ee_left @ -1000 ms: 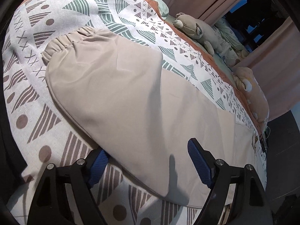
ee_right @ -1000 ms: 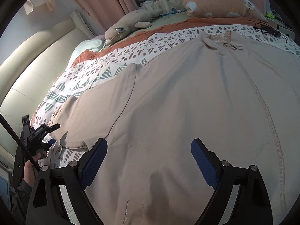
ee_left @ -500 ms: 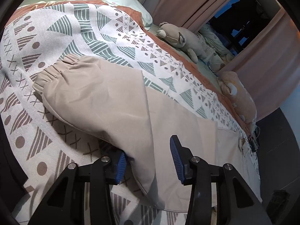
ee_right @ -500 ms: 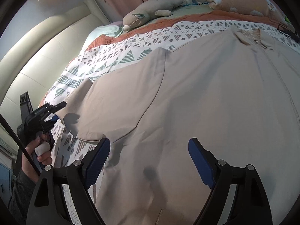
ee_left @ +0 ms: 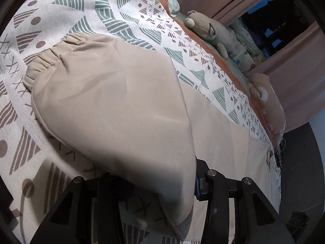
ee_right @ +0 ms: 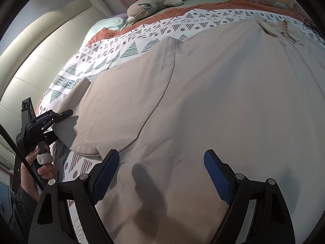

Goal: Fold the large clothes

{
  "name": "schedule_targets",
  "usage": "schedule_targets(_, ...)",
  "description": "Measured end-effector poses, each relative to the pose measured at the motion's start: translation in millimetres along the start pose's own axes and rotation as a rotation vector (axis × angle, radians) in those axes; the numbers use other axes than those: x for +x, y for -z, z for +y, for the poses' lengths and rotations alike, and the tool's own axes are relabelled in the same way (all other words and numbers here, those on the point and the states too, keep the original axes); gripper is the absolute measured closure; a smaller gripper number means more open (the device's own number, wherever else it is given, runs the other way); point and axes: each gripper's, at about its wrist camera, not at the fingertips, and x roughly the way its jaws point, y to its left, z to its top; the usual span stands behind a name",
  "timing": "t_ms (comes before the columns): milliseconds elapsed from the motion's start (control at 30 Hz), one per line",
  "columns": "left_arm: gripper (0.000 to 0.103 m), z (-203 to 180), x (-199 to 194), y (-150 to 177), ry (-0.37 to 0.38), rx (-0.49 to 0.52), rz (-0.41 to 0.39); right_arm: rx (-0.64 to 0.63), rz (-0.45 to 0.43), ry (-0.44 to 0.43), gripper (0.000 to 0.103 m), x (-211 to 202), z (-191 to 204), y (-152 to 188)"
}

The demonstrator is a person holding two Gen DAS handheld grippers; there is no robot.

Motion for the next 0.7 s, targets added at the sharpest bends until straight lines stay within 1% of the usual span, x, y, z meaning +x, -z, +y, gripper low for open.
schedule_targets(133, 0.059, -10, -19, -11, 0.102, 0.025, -0.038, -0.016, 0.014, 0.001, 0.019, 12, 7, -3)
schedule_targets(167, 0.059, -14, -25, -12, 0.129, 0.029, -0.046, -0.023, 0.021, 0.002, 0.021, 16, 10, -5)
schedule_targets(233, 0.059, -23, -34, -15, 0.176, 0.037, -0.055, -0.054, 0.055, 0.018, 0.04, 26, 16, -7)
schedule_targets(267, 0.059, -26, -38, -16, 0.194, 0.041, -0.055, -0.077, 0.06, 0.038, 0.044, 29, 21, -8)
schedule_targets(333, 0.059, -36, -45, -18, 0.222, 0.048, -0.059, -0.121, 0.061, 0.079, 0.062, 34, 28, -8)
schedule_targets(400, 0.059, -45, -52, -18, 0.244, 0.055, -0.066, -0.138, 0.059, 0.089, 0.067, 37, 31, -8)
schedule_targets(467, 0.059, -54, -59, -19, 0.275, 0.057, -0.068, -0.151, 0.056, 0.078, 0.068, 39, 35, -6)
schedule_targets(533, 0.059, -65, -64, -19, 0.3, 0.061, -0.071, -0.173, 0.059, 0.043, 0.069, 41, 41, -4)
schedule_targets(600, 0.059, -76, -68, -19, 0.323, 0.067, -0.068, -0.202, 0.064, 0.041, 0.069, 44, 46, 0)
schedule_targets(667, 0.059, -87, -72, -17, 0.343, 0.076, -0.064, -0.198, 0.066, 0.034, 0.069, 45, 41, 1)
schedule_targets(700, 0.059, -93, -73, -16, 0.354, 0.084, -0.062, -0.184, 0.068, 0.015, 0.068, 43, 36, 1)
